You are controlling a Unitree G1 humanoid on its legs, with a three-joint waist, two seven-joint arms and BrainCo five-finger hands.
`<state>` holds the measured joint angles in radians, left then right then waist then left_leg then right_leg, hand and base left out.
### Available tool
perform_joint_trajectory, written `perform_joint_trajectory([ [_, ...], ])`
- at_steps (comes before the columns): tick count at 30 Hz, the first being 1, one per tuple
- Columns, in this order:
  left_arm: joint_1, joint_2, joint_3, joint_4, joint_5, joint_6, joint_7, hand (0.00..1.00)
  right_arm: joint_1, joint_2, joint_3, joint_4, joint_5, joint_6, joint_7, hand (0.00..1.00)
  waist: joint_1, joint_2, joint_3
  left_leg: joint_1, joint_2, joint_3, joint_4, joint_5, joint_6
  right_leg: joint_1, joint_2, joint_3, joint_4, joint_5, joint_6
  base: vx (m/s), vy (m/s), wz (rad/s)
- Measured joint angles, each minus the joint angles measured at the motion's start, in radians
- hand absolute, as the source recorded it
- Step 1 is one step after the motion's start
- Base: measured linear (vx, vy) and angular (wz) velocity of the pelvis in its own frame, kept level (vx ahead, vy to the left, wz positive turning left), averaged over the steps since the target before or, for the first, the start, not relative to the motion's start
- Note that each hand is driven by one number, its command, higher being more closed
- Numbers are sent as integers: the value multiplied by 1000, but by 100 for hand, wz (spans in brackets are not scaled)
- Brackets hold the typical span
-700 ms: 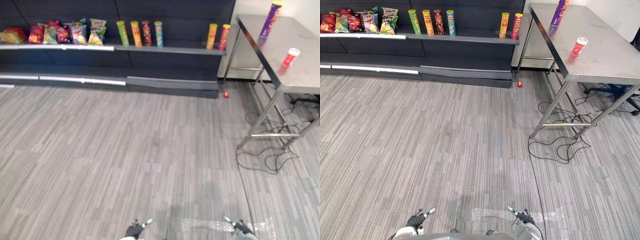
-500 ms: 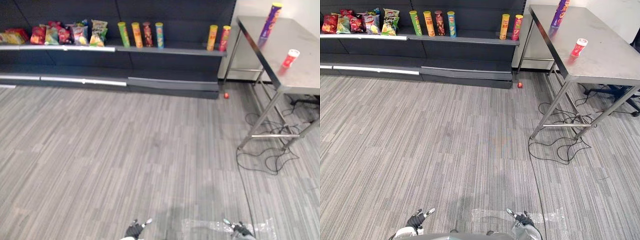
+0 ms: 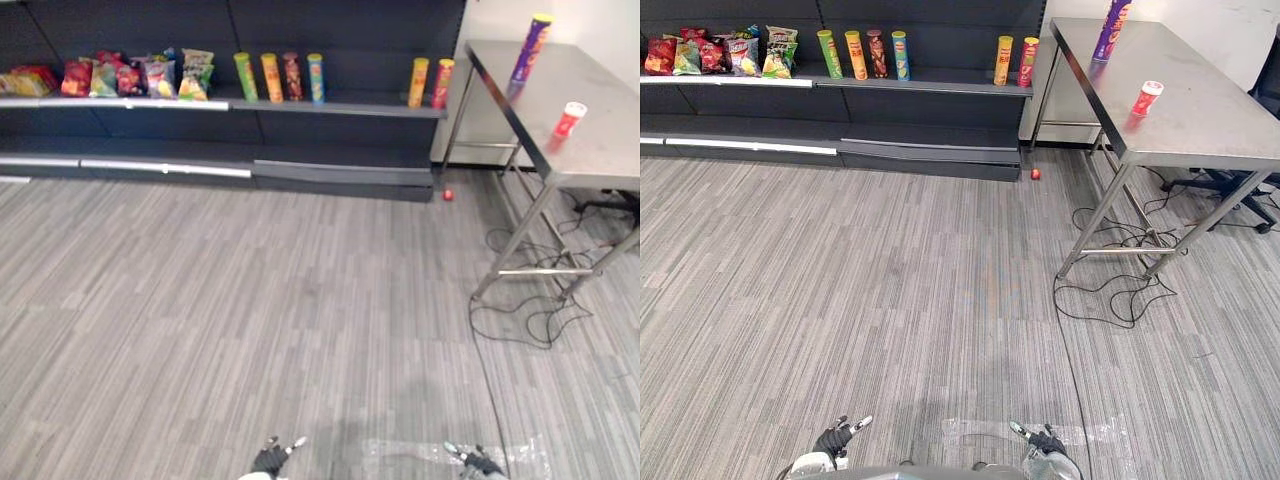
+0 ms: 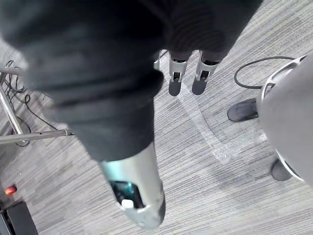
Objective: Put the gum and the chips on the shelf.
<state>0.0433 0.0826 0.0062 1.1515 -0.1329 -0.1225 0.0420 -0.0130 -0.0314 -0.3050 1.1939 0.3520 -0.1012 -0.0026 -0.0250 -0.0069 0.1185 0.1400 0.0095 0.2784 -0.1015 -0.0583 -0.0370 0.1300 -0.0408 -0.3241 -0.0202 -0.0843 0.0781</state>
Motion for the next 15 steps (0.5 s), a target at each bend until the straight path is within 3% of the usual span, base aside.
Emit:
perform_joint_trajectory([
  [15,-1,0,-1,2,0,-1,0,0,14,-1,-2,1,2,-2,2,0,-1,0,0,0,-1,6,0,3,4,6,0,-25,-11,0,0,-13,-11,0],
])
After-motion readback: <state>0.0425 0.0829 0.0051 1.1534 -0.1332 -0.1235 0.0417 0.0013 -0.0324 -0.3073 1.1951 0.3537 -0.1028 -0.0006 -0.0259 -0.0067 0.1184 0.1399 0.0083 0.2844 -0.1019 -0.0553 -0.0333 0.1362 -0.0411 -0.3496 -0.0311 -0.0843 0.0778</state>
